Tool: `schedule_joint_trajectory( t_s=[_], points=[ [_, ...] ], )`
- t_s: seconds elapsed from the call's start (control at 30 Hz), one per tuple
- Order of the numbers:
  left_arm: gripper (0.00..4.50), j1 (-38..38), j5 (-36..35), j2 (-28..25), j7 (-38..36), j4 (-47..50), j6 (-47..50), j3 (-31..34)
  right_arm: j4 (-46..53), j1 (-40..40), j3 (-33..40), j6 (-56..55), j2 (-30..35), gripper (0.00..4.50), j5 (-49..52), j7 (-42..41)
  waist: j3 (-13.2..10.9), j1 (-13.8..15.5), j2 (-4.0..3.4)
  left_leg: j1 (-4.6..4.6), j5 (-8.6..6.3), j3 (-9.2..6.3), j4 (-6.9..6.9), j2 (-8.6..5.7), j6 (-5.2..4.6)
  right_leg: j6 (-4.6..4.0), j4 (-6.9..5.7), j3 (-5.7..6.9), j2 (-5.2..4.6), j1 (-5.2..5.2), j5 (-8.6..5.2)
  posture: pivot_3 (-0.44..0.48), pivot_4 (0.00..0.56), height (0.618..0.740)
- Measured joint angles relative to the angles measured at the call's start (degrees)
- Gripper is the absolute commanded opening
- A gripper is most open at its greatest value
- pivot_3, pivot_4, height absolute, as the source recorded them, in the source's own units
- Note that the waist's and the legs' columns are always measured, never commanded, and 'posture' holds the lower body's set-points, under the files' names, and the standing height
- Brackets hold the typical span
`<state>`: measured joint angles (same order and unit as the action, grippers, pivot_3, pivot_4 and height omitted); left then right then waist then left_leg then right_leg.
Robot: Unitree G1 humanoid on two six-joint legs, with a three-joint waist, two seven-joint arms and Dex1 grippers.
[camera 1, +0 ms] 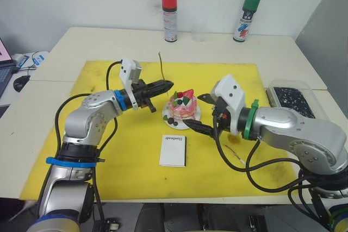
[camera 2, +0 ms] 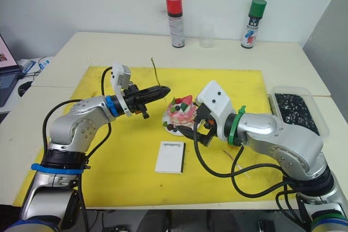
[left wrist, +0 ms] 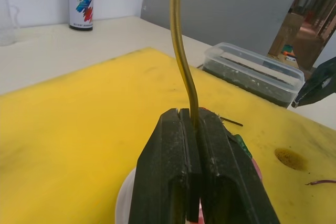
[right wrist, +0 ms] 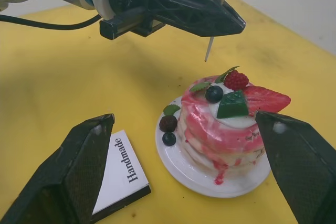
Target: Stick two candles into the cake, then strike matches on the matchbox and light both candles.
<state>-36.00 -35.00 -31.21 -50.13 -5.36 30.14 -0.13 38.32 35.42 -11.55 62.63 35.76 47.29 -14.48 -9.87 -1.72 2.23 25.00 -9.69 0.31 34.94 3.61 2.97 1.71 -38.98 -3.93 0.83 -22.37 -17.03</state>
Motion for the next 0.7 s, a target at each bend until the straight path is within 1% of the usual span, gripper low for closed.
schedule_joint_trajectory(
  t_s=[0.17,0.37,0.7],
  points=[
    [0.0,0.73,2.24,0.44,-0.91,-0.5,-1.18,0.0,0.09,-0.08,0.0,0.74,-0.85,4.46,-1.5,-0.31,0.0,-0.02,0.0,0.0,0.0,-0.01,-0.01,0.01,0.0,-0.01,0.0,0.01,0.02,0.0,0.0,0.0,0.15,0.74],
    [0.0,1.12,4.67,2.13,-1.24,-2.2,-3.36,0.14,0.25,-0.14,0.0,1.63,-2.02,4.46,-3.06,-0.37,0.0,-0.02,0.0,0.0,0.0,0.0,0.0,0.01,0.0,0.0,-0.01,0.01,0.01,0.0,0.0,0.0,0.15,0.74],
    [0.0,1.66,4.8,3.4,-1.22,-2.24,-2.31,0.63,0.76,-0.81,0.01,2.98,-2.89,4.46,-4.55,-0.41,0.0,-0.06,0.0,-0.01,0.0,-0.02,0.0,0.01,0.0,0.0,-0.02,0.02,0.01,0.0,0.0,0.0,0.15,0.74]
  ],
)
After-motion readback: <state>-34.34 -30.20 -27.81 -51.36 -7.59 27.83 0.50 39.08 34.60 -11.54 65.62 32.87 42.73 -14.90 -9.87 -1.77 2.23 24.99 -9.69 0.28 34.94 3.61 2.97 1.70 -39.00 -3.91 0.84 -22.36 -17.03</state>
